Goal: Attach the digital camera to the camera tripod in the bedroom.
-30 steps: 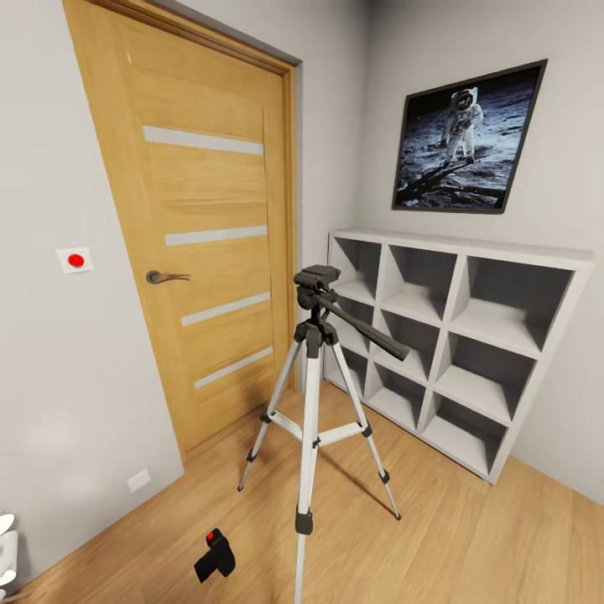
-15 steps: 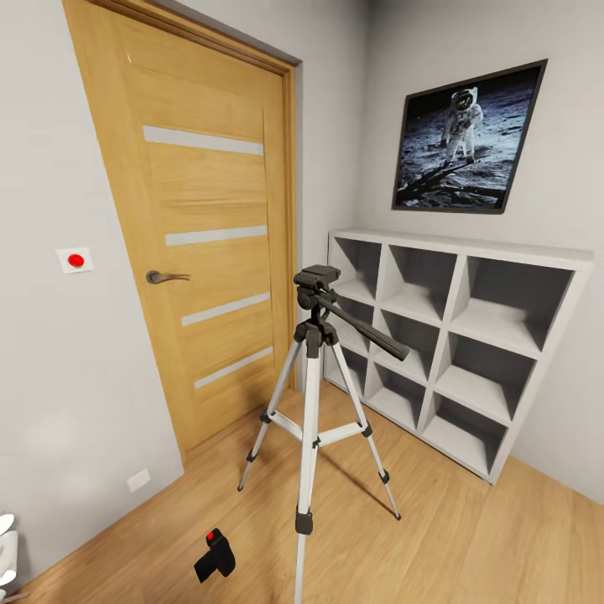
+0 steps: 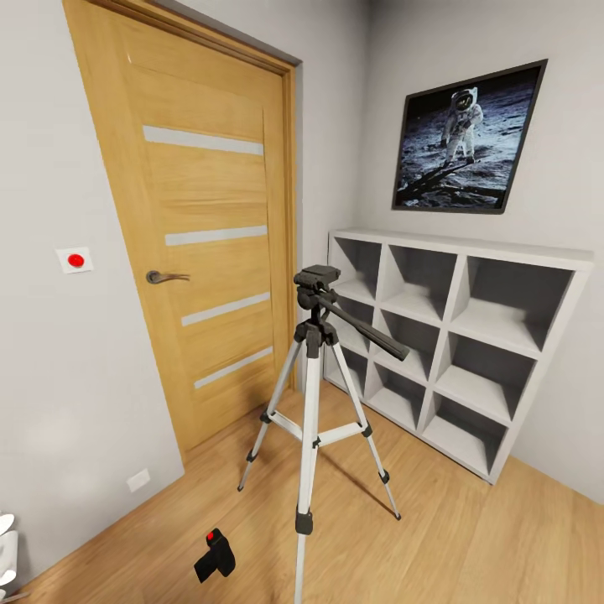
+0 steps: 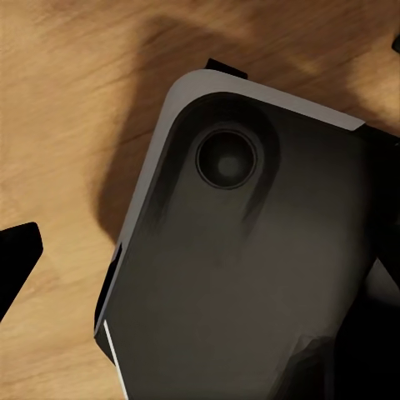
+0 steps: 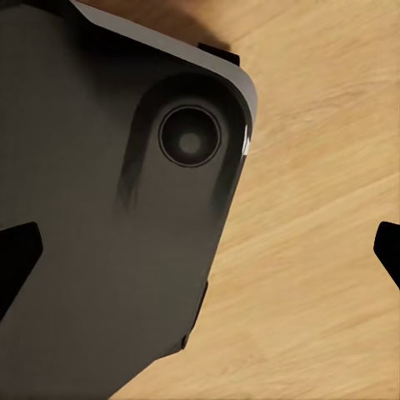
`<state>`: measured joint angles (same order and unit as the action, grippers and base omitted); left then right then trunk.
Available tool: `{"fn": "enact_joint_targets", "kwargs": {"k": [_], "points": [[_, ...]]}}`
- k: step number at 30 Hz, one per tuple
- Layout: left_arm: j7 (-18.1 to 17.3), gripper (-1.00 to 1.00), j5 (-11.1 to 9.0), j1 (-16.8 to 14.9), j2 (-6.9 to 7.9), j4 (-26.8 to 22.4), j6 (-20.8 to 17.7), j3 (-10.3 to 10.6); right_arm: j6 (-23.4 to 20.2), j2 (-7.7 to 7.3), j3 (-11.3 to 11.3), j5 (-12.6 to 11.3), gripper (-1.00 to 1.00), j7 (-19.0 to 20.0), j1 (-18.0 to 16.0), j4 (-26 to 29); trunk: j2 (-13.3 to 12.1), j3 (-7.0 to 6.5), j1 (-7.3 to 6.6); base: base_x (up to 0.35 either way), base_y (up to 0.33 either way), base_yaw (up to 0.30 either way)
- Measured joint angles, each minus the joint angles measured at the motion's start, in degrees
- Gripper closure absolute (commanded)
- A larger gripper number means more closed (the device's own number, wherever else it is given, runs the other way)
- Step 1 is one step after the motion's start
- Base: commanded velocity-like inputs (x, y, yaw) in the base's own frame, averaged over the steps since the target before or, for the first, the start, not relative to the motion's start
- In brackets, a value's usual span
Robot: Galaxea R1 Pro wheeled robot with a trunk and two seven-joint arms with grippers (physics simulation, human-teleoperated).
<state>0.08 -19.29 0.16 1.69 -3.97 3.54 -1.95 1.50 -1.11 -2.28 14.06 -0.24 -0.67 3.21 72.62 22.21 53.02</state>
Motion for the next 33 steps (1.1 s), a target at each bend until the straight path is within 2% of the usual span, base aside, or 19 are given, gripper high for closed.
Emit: {"fn": "enact_joint_targets", "kwargs": {"k": [33], "points": [[0.00, -1.00, 0.00, 0.00, 0.07, 0.00, 0.00, 0.01, -0.07, 0.05, 0.15, -0.13, -1.00, 0.46, 0.00, -0.01, 0.00, 0.00, 0.00, 0.000, 0.000, 0.000]]}}
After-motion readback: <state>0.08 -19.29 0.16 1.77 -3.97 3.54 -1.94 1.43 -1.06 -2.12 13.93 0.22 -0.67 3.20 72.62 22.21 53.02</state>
